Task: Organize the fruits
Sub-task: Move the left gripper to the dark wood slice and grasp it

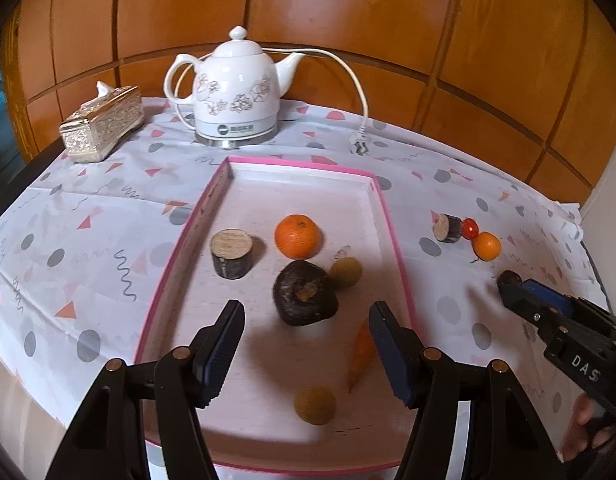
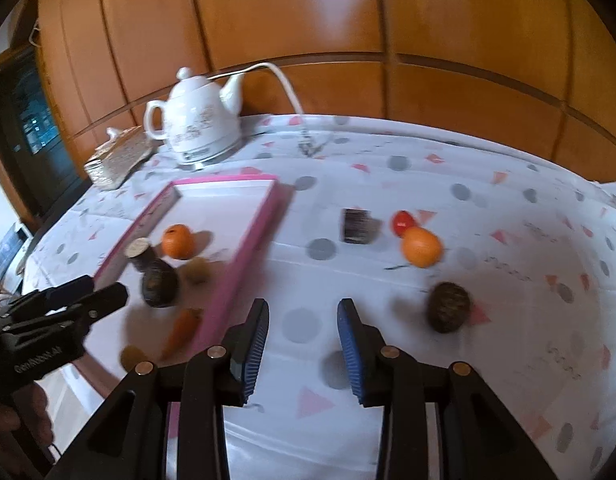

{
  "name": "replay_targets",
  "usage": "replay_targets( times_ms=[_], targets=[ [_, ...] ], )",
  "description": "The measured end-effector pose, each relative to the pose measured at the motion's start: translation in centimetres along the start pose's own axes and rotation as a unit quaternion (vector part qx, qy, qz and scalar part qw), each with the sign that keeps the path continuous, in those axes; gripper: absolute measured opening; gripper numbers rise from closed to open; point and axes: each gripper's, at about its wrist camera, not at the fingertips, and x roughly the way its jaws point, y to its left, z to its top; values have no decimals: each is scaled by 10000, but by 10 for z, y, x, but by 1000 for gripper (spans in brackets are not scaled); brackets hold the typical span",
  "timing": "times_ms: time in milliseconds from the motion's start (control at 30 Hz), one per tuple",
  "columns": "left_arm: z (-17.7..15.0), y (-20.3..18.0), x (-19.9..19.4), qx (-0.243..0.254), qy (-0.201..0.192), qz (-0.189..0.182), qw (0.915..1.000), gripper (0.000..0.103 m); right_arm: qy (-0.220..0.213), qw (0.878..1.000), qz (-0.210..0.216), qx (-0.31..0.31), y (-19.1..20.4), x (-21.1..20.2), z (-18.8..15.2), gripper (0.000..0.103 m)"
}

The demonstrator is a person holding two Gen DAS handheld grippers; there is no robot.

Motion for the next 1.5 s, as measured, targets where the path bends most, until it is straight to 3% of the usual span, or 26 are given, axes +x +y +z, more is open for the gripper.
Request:
replay_targets(
  times_ms=[500, 933, 1500],
  targets=[
    [17, -65, 9, 749, 41, -498, 9959, 65, -158, 9923, -872, 870, -82, -20, -11, 36],
    [40, -121, 57, 1126, 468, -726, 9899, 65, -178, 9902, -959, 1001, -102, -21, -16, 36],
    [63, -141, 99, 1090, 667, -1077, 9859, 65, -95, 9872, -1049, 1194, -125, -14, -17, 37]
  ],
)
